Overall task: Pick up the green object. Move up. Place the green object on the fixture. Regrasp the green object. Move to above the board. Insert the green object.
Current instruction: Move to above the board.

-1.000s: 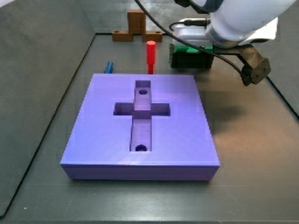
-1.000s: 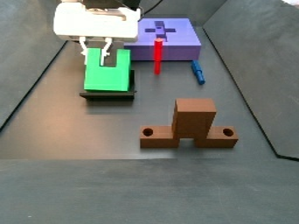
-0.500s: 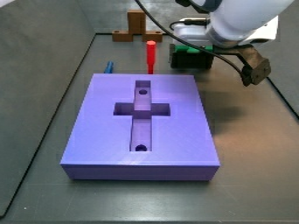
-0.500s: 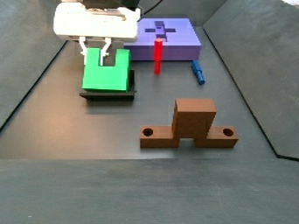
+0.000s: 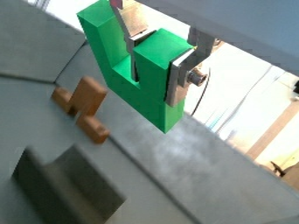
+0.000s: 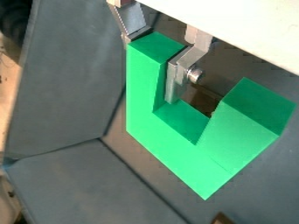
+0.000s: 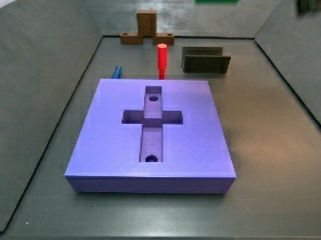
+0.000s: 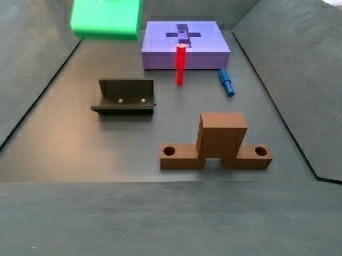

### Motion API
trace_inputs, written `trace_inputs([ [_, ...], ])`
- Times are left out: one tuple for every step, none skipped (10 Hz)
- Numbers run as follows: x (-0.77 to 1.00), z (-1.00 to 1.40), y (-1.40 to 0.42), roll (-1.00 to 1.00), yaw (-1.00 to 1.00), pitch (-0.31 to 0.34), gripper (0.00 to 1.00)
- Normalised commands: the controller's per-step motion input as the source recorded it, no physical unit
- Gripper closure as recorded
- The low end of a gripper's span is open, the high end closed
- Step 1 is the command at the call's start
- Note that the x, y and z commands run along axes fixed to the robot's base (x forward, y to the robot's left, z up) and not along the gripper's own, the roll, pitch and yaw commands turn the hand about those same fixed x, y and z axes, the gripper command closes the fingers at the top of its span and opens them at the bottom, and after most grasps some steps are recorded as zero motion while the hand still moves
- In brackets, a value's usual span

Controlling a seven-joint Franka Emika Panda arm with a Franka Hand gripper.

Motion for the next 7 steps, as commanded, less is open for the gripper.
trace_inputs([
  [0.02,1.40,-0.01,-0.02,0.02,0.056,1.00],
  [0.02,0.85,-0.01,-0.02,0.02,0.061,1.00],
  [0.03,0.48,-0.01,0.00,0.03,0.062,1.00],
  [0.05,0.23,-0.02,0.00,0.03,0.081,1.00],
  [0.04,0.18,-0.02,0.00,0.03,0.082,1.00],
  [-1.27,0.28,-1.40,-1.00,0.00,0.175,1.00],
  [-1.29,0.28,-1.40,-1.00,0.00,0.167,1.00],
])
